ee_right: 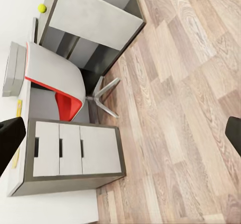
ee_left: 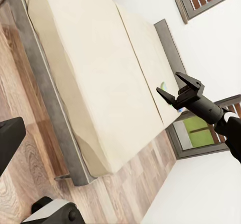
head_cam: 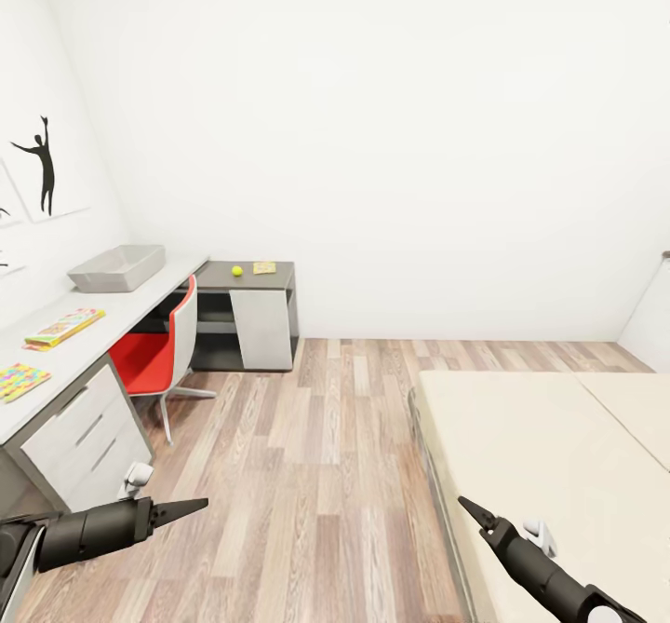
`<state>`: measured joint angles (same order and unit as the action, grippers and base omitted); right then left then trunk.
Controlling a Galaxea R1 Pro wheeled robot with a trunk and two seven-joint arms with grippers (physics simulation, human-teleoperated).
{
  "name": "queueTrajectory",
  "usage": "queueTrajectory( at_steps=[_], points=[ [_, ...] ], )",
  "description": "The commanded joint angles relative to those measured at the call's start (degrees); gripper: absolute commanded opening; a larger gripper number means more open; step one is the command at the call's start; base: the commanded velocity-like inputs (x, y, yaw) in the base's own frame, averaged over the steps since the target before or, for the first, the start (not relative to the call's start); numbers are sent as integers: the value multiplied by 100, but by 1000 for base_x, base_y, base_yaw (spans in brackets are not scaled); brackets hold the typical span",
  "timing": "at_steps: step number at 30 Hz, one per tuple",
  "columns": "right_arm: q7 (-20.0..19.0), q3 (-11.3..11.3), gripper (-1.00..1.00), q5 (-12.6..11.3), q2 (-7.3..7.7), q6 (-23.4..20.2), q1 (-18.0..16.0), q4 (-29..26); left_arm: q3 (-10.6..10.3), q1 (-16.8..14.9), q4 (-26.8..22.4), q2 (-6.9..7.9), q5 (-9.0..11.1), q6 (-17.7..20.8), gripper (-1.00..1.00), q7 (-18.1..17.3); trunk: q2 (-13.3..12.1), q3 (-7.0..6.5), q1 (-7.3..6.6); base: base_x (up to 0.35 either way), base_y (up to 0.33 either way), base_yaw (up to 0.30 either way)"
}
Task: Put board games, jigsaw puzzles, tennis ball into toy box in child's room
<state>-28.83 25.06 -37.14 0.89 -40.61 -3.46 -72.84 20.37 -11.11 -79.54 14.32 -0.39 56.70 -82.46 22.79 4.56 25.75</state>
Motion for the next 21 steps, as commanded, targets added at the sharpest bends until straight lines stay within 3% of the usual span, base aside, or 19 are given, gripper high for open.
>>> queueTrajectory(
  at_steps=[1,12,21],
  points=[
    [-9,10,100,-18,-1,-43,-6,-2,2,-5,-1,1,-5,60,100,-24,13,13,3,-50,-22,0],
    [-12,11,100,-21,-7,-43,-6,-2,2,-5,0,1,-7,60,100,-24,13,10,3,-17,-7,-7],
    [-9,8,100,-21,-10,-43,-6,-2,2,-5,0,1,-13,60,100,-24,13,-38,3,-1,-1,-146]
  ],
)
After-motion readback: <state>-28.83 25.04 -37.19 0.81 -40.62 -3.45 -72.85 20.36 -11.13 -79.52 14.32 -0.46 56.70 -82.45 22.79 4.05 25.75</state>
